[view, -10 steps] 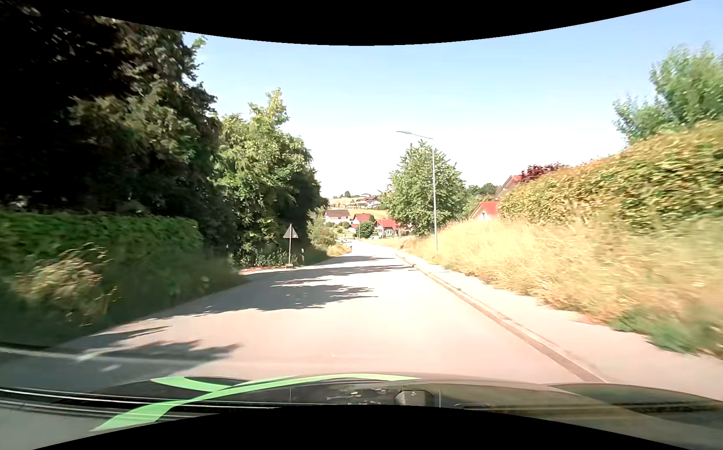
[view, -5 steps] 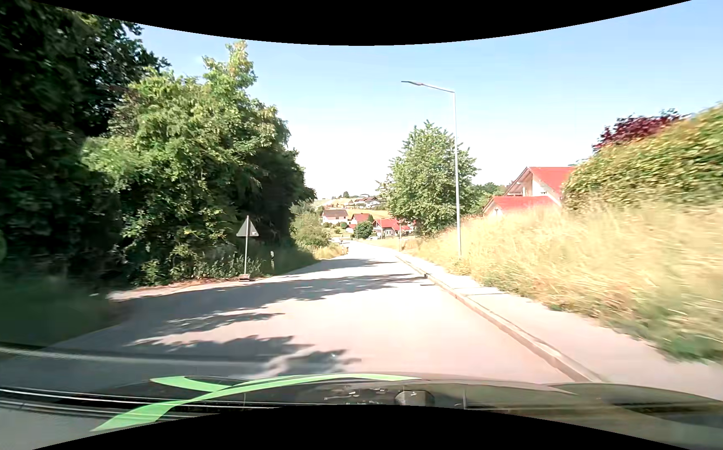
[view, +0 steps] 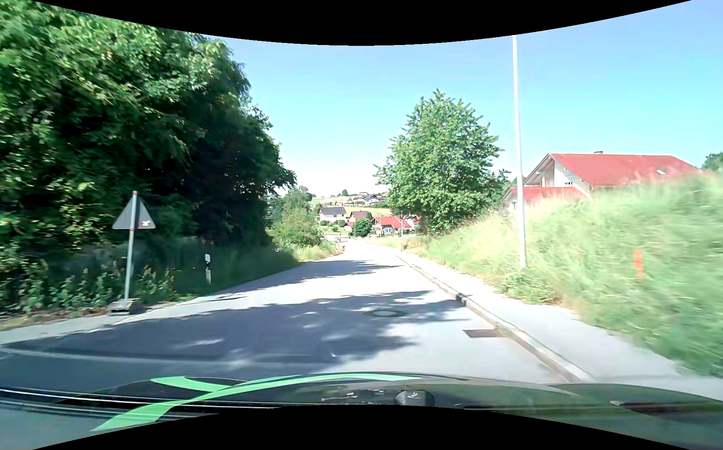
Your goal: Follow the waypoints while adhering to traffic rules and regulations
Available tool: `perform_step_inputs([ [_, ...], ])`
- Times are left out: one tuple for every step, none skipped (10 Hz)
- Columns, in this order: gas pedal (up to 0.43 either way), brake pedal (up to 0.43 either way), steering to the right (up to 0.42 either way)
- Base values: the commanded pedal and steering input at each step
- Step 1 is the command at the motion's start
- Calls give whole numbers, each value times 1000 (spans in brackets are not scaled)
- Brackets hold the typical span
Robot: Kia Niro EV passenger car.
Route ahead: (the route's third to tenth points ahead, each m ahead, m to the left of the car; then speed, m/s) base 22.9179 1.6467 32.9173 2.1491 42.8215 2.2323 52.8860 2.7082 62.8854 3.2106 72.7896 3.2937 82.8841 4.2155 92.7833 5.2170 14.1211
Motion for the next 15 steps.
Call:
perform_step_inputs([
  [47,0,0],
  [47,0,-1],
  [47,0,-1],
  [47,0,-1],
  [47,0,-3],
  [47,0,-3],
  [47,0,-3],
  [39,0,-3],
  [28,0,-3],
  [28,0,-3],
  [20,0,-3],
  [8,0,-3],
  [8,0,-3],
  [8,0,-3],
  [8,0,-4],
])
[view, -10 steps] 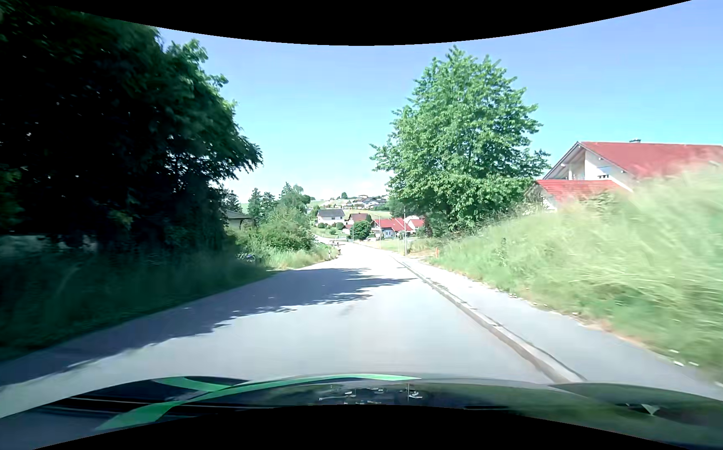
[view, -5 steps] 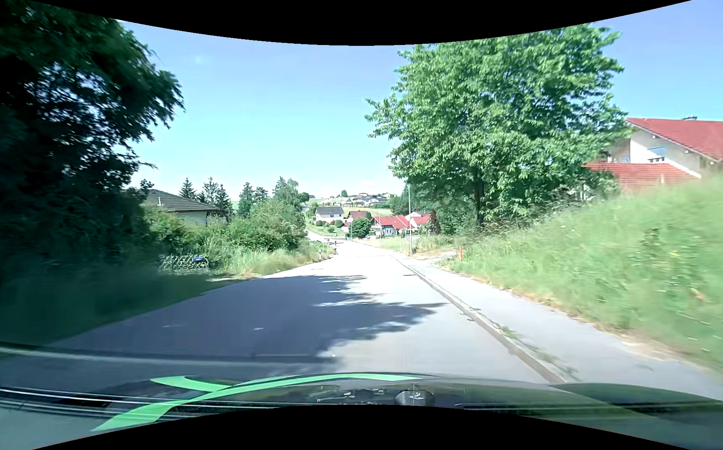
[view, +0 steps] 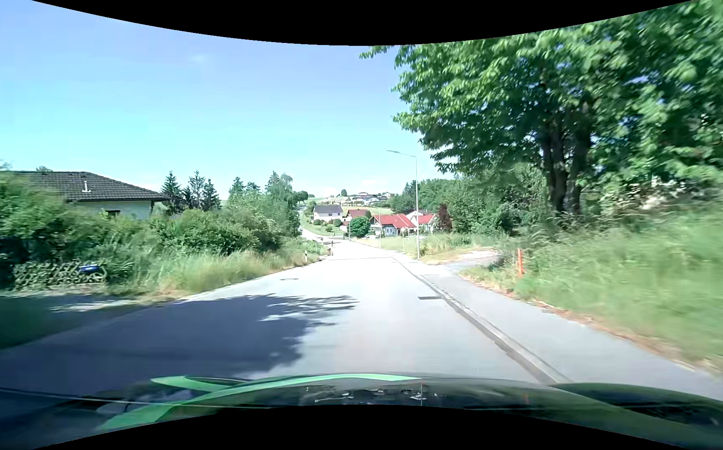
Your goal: Follow the waypoints while adhering to traffic rules and regulations
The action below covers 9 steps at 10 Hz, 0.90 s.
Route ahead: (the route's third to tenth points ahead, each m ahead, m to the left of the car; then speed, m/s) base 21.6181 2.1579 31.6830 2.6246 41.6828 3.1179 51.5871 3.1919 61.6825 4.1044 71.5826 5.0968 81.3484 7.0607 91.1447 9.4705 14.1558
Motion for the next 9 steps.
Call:
perform_step_inputs([
  [8,0,-6],
  [8,0,-6],
  [8,0,-7],
  [8,0,-7],
  [8,0,-8],
  [8,0,-8],
  [20,0,-8],
  [20,0,-8],
  [28,0,-8],
])
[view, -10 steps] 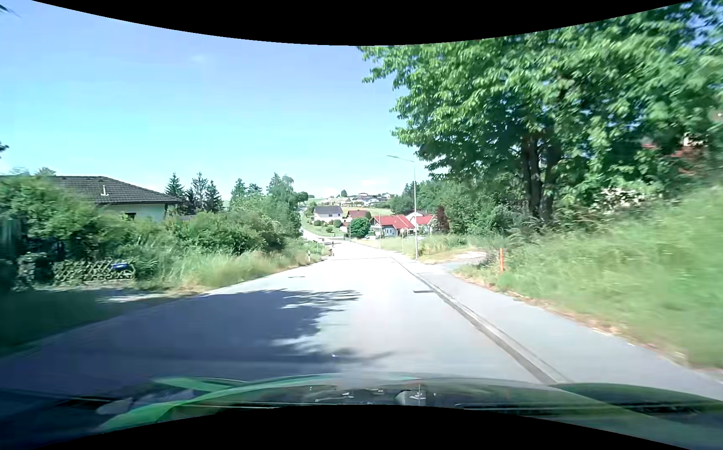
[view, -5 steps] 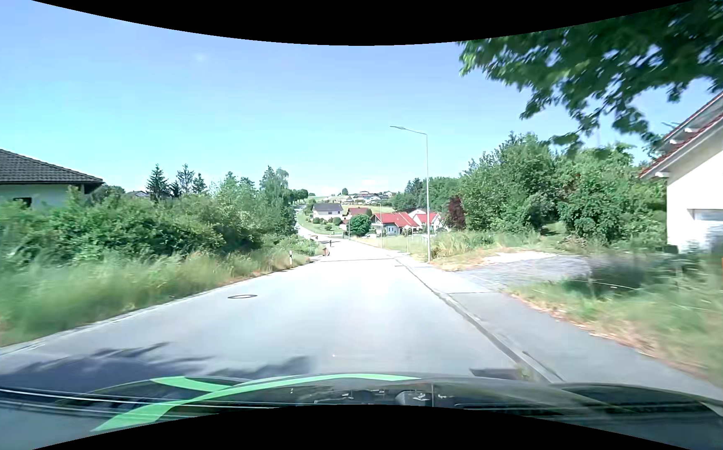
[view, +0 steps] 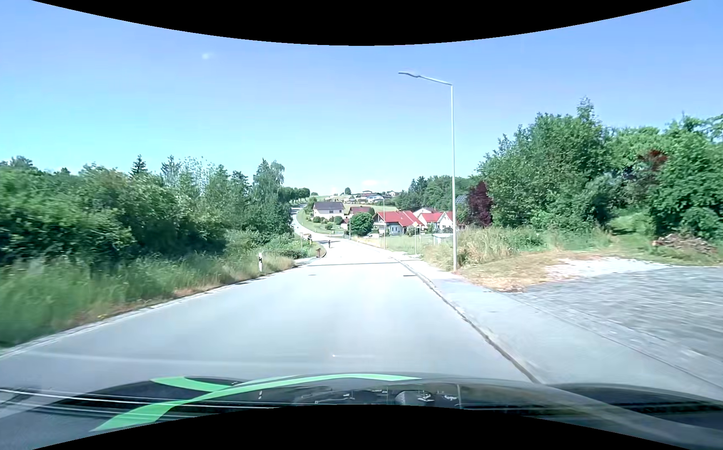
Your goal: Follow the waypoints while adhering to traffic rules and regulations
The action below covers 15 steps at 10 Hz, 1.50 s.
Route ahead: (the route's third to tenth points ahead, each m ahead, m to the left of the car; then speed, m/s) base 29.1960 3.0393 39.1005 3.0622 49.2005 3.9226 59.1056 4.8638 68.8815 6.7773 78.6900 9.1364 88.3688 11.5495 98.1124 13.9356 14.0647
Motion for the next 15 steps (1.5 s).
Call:
perform_step_inputs([
  [39,0,-8],
  [39,0,-8],
  [39,0,-8],
  [47,0,-9],
  [59,0,-9],
  [59,0,-8],
  [59,0,-8],
  [59,0,-8],
  [67,0,-9],
  [67,0,-9],
  [67,0,-9],
  [67,0,-9],
  [67,0,-11],
  [67,0,-11],
  [67,0,-11],
])
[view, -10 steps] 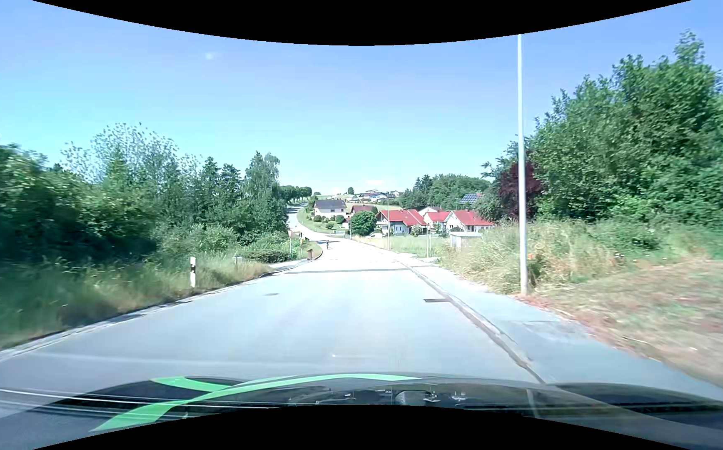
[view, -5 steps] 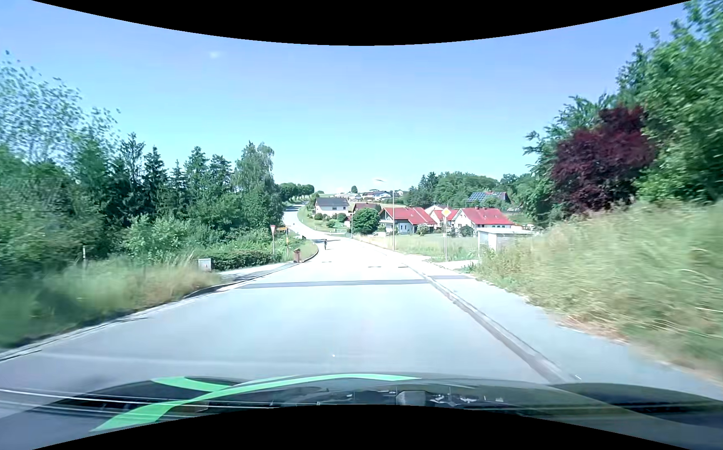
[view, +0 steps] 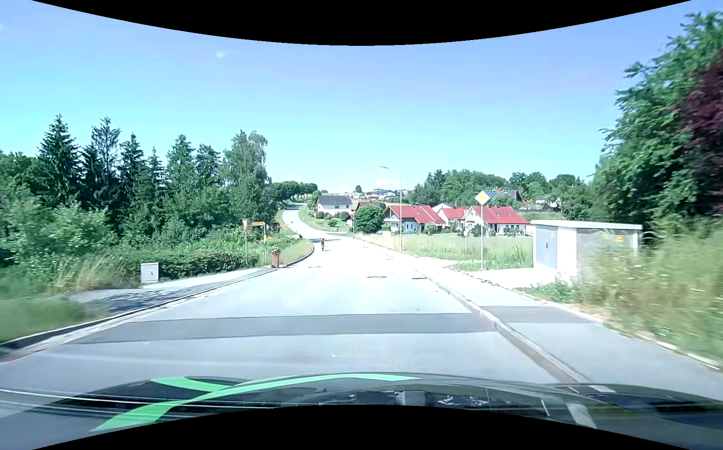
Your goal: Follow the waypoints while adhering to traffic rules and regulations
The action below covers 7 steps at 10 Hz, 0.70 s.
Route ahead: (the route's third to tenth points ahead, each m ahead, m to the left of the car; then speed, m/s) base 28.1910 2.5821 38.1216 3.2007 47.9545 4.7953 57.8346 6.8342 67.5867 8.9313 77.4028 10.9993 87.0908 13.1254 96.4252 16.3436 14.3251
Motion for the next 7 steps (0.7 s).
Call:
perform_step_inputs([
  [67,0,-11],
  [67,0,-11],
  [67,0,-11],
  [67,0,-12],
  [67,0,-14],
  [67,0,-14],
  [67,0,-14],
])
